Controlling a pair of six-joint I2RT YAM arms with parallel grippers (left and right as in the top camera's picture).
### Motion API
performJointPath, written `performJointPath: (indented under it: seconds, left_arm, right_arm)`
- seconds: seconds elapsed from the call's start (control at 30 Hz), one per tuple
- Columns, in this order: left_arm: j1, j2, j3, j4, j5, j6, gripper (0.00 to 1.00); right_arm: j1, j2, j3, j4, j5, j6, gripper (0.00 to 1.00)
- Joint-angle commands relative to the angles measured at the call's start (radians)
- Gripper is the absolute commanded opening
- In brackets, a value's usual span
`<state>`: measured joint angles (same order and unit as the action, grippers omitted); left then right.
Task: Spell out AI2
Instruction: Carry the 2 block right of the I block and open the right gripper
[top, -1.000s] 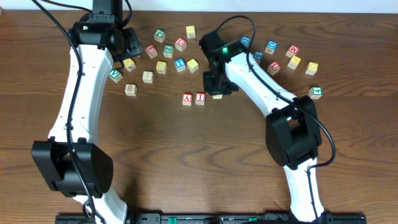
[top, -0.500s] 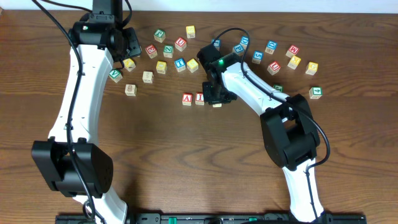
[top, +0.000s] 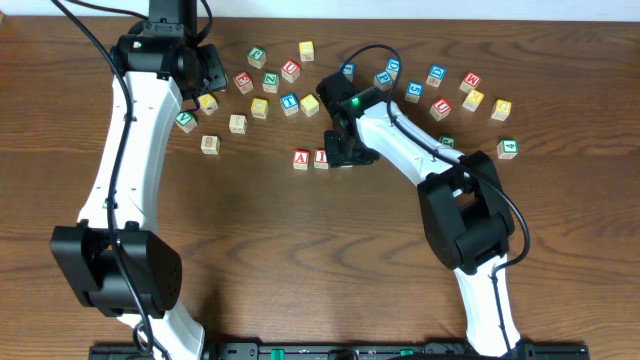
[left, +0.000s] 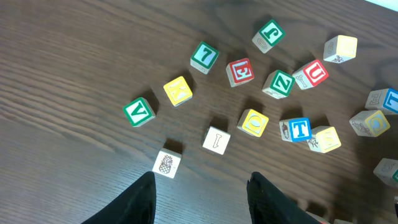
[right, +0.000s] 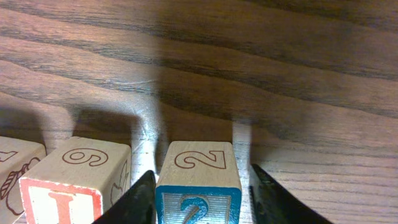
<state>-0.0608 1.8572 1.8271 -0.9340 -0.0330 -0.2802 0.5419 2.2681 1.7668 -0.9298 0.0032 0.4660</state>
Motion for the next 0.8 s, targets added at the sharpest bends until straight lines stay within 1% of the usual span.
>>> performJointPath:
  seconds: [0.0,0.2,0.47,0.57,0.67,0.77]
  left_arm:
    - [0.002,0.012,-0.006,0.001,-0.013,0.017,0.47]
    - [0.002,0.012,-0.006,0.001,-0.013,0.017,0.47]
    - [0.002,0.012,-0.006,-0.034,-0.004,0.017,0.47]
    - [-0.003,0.012,-0.006,-0.088,0.003,0.016,0.47]
    - [-0.017,0.012,-0.009,-0.135,0.003,0.016,0.46]
    - [-0.035,0.012,-0.034,-0.155,0.003,-0.011,0.46]
  right_arm:
    - [0.01,0.01,-0.009,0.0,0.016,0.009,0.45]
    - [0.006,-0.008,0.025,-0.009,-0.005,0.008,0.48]
    - [0.002,-0.13,0.032,-0.018,-0.006,0.007,0.52]
    - [-0.01,-0.148,0.032,-0.04,-0.006,0.008,0.52]
    - [-0.026,-0.147,0.032,-0.055,-0.006,0.008,0.5]
    - [-0.034,-0.144,0.029,-0.054,-0.005,0.008,0.49]
